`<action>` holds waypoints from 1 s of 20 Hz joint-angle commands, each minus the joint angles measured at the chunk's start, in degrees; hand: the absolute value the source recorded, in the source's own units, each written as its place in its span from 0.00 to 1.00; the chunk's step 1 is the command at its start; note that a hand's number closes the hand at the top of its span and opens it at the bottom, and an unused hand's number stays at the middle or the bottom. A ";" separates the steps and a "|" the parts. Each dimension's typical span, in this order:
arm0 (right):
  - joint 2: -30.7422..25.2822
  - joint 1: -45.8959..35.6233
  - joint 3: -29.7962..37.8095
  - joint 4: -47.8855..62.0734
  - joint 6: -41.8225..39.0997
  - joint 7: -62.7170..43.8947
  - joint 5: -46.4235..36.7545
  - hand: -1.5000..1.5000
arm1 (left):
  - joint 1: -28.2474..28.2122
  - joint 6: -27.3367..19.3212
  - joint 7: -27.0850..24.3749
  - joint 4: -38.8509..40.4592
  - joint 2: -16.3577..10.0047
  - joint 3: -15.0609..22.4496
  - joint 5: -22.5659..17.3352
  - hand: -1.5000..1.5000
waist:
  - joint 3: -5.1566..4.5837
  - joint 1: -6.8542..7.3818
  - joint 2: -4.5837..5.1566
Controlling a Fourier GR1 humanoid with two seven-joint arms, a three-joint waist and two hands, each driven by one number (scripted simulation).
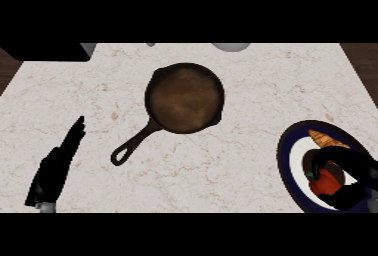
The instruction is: Pick the bell pepper from the plate and place it in the pan
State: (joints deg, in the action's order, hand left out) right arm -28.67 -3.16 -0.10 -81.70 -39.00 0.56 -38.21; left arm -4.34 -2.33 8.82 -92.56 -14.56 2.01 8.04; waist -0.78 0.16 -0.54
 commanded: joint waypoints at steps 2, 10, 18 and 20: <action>10.49 3.73 1.91 -2.52 2.48 -17.52 -0.35 1.00 | -1.43 -1.01 0.02 -0.91 1.08 1.18 1.52 0.50 | 0.65 -0.80 0.36; 27.29 7.64 0.72 -12.37 19.15 -48.59 -13.71 1.00 | -0.47 1.19 0.33 -0.84 -1.56 -1.75 -0.90 0.50 | 0.50 -1.71 0.04; 26.24 -0.80 -14.90 -28.94 28.82 -60.24 -40.40 1.00 | 0.32 0.36 -0.89 1.22 0.32 -0.51 0.11 0.50 | 0.53 0.02 0.06; 24.54 -1.98 -17.51 -32.67 31.23 -58.61 -45.00 1.00 | 0.67 0.65 -0.15 0.70 0.01 -0.92 -0.28 0.50 | 0.60 -0.26 -0.05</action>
State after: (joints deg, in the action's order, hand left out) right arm -3.29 -1.55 -11.91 -108.63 -11.69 -55.15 -73.56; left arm -4.18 -2.25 8.45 -91.86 -14.41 1.17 8.10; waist -0.32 -0.45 -0.61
